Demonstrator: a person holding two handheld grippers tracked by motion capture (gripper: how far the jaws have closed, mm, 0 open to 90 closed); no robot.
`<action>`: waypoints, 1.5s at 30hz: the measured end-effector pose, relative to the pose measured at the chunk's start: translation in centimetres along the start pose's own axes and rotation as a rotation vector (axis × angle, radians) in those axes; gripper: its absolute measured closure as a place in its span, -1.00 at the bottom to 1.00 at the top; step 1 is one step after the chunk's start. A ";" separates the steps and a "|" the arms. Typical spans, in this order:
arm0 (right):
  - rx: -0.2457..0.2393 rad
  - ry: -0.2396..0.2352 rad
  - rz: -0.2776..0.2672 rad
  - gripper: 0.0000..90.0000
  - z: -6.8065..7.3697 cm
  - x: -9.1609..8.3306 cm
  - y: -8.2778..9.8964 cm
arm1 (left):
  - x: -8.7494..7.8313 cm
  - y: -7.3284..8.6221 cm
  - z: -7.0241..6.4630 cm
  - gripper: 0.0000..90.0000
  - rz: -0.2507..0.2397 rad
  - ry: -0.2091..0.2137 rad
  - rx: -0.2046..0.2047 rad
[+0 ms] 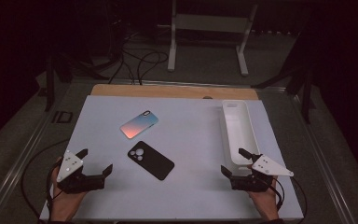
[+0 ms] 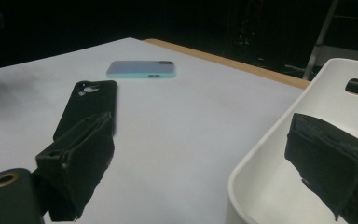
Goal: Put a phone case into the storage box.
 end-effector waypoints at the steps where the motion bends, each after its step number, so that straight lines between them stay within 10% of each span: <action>1: 0.001 0.008 0.001 -0.82 -0.1 -0.1 0.0 | 0.1 -0.3 0.1 -1.00 0.004 -0.005 0.009; 15: 0.004 0.012 -0.006 -0.82 -0.3 -0.3 -0.2 | 4.0 -5.3 1.4 -1.00 0.030 0.017 0.067; 45: 0.001 0.006 0.005 -0.82 0.0 -0.2 -0.3 | 12.2 -6.6 3.8 -1.00 0.162 0.027 0.062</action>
Point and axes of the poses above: each handheld gripper's, and its own axes: x roughly forward along the jaws, y roughly out of its underside, z roughly to its left, the point moved 6 cm from there along x, roughly forward along the jaws, and after that the axes turned 2 degrees about -y, right-handed, at the moved point
